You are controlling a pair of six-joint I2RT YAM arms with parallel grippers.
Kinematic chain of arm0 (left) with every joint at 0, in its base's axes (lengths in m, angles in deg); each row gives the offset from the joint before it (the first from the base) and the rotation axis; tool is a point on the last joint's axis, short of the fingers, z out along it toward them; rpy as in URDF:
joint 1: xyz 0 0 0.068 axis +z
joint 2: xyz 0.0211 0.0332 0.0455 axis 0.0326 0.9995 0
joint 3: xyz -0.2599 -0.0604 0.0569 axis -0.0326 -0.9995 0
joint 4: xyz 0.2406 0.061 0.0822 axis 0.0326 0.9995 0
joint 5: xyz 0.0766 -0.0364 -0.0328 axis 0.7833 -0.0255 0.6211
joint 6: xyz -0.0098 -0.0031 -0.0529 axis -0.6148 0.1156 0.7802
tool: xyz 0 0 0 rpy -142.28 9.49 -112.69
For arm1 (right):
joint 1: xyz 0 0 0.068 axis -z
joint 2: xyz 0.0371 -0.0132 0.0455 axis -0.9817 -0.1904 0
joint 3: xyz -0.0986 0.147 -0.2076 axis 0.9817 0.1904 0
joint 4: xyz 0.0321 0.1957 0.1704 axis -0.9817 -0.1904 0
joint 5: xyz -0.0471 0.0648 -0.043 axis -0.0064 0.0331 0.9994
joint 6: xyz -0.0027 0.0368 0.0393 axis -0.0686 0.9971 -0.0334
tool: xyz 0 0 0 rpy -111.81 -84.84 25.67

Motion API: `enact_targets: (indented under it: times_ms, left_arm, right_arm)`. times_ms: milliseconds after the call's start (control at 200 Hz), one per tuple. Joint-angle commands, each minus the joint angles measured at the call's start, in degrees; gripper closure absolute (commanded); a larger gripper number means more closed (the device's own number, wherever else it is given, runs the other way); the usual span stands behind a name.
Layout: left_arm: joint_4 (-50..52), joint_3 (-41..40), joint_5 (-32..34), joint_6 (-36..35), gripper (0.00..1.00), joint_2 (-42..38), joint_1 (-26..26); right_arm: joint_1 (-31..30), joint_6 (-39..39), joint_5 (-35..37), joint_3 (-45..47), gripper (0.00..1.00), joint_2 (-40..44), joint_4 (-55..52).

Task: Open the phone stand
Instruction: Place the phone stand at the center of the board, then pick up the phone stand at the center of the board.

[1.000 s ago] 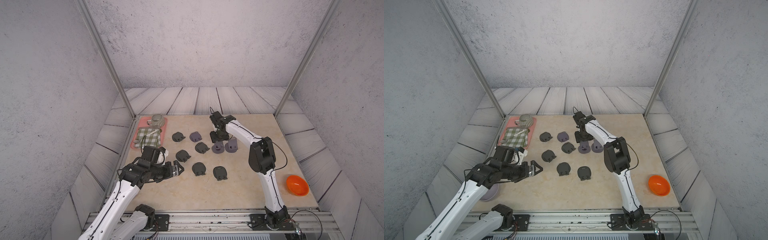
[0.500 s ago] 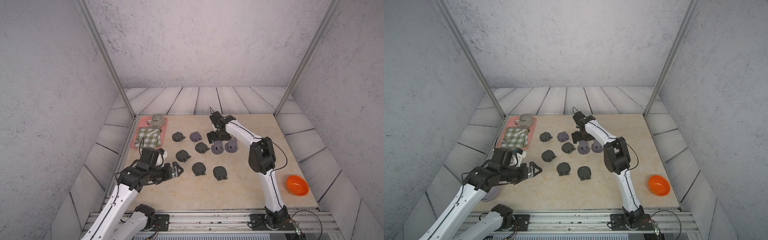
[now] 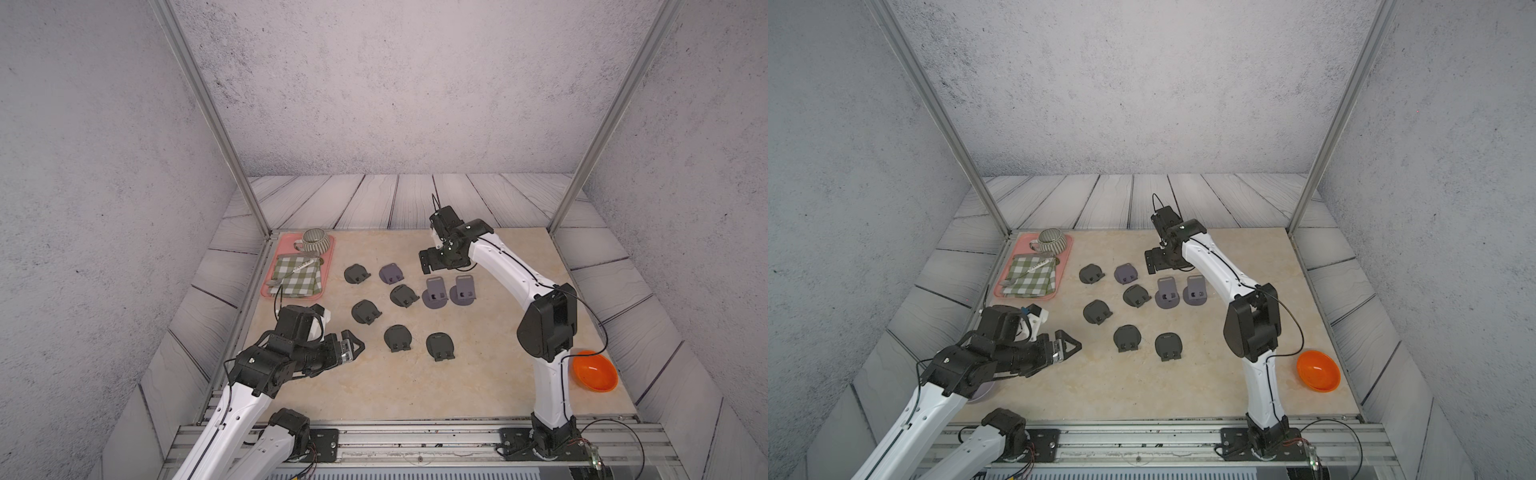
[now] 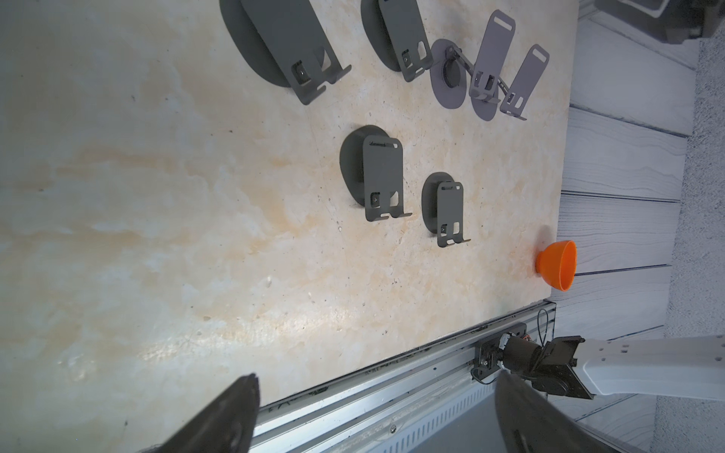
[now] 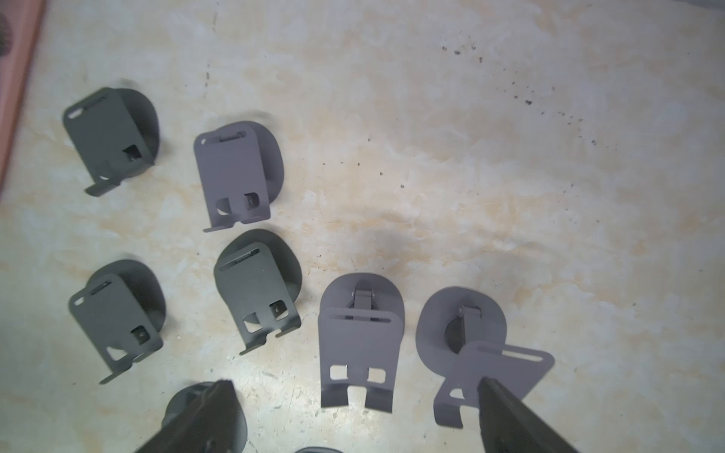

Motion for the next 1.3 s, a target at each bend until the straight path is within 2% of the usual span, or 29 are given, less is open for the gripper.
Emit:
enact_targets:
  times_ms: [0,405,616,856,1296]
  left_arm:
    - [-0.22,-1.13,-0.83,1.13,0.02,-1.35,0.31]
    - [0.04,-0.46,-2.77,-2.65,0.02,-0.09,0.3]
    - [-0.39,-0.58,-5.03,-5.34,0.02,2.1,0.23]
    - [-3.52,-1.28,-7.25,-6.3,0.01,5.54,0.14]
    - [-8.35,-2.48,-7.49,-5.38,0.02,10.18,-2.92]
  right_arm:
    - [-0.86,-0.32,0.42,4.34,0.01,4.06,-1.59]
    - [-4.52,2.86,-2.14,24.69,0.01,19.67,0.63]
    - [-6.3,4.88,-3.35,35.13,0.01,24.79,2.37]
    - [-7.74,7.56,-5.08,43.2,0.01,27.17,4.53]
    - [-12.78,12.57,-6.94,49.21,0.01,23.87,8.07]
